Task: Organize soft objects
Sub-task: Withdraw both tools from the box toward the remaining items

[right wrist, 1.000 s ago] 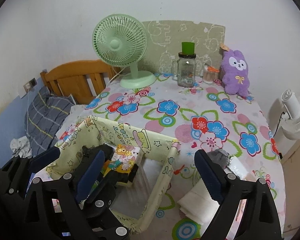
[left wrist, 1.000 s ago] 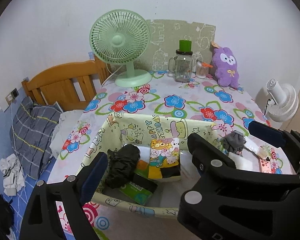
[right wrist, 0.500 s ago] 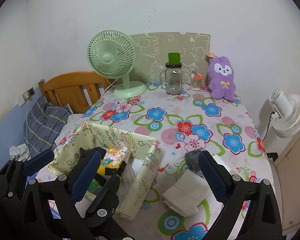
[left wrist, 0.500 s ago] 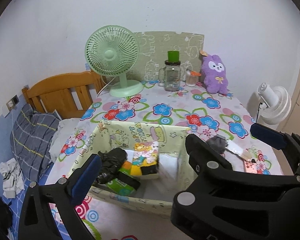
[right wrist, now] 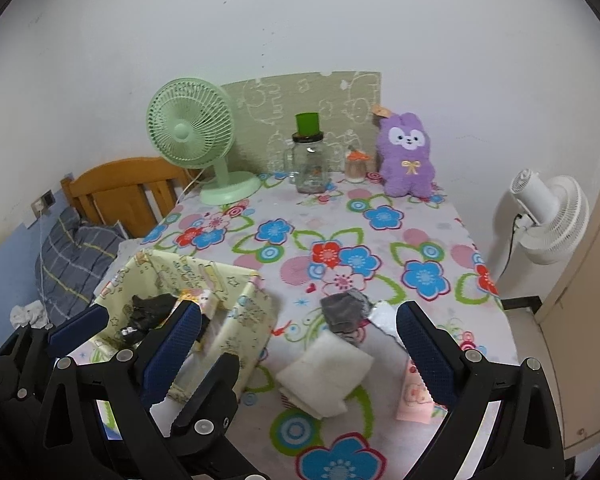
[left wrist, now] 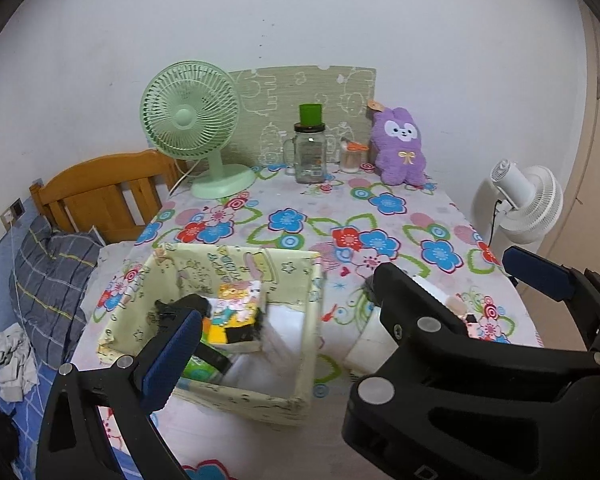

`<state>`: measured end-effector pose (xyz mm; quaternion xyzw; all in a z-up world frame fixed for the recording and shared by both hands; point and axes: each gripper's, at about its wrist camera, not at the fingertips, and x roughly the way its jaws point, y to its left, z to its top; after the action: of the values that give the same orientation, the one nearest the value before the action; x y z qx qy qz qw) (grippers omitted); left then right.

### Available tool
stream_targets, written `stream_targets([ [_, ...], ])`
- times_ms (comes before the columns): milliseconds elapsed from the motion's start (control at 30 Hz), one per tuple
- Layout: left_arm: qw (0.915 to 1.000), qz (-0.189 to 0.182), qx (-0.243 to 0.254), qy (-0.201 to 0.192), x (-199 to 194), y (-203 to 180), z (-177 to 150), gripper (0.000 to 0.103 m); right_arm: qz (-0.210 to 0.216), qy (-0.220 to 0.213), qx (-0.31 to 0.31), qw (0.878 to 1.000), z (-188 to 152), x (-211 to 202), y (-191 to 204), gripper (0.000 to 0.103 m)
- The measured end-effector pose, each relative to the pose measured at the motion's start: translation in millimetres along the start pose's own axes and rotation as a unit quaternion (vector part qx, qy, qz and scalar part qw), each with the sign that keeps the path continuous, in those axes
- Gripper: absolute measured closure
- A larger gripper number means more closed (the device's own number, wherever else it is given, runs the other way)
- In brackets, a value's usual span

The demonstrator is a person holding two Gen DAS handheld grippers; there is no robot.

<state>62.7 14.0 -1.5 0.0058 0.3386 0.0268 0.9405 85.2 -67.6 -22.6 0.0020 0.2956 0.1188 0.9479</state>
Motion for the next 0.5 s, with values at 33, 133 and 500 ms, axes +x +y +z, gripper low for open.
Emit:
stream_targets([
  [33,1.0,-0.002,0.001,0.0,-0.5,-2.5,-0.4,0.0,-0.002,-0.002,0.002,1.0,-0.8,-1.7,-3.8,0.003],
  [133,1.0,-0.006,0.003,-0.003,-2.1,-11.5,-1.6,0.0,-0.005,-0.004,0.006,1.0,-2.2,-5.0,-12.1,0.003],
  [500,0.9997,-0.025,-0.001,0.001,3.6,-41.1,-5.7,0.0,-0.03,-0.013,0.018,0.999,-9.9,-12.6,-43.5,0.003],
])
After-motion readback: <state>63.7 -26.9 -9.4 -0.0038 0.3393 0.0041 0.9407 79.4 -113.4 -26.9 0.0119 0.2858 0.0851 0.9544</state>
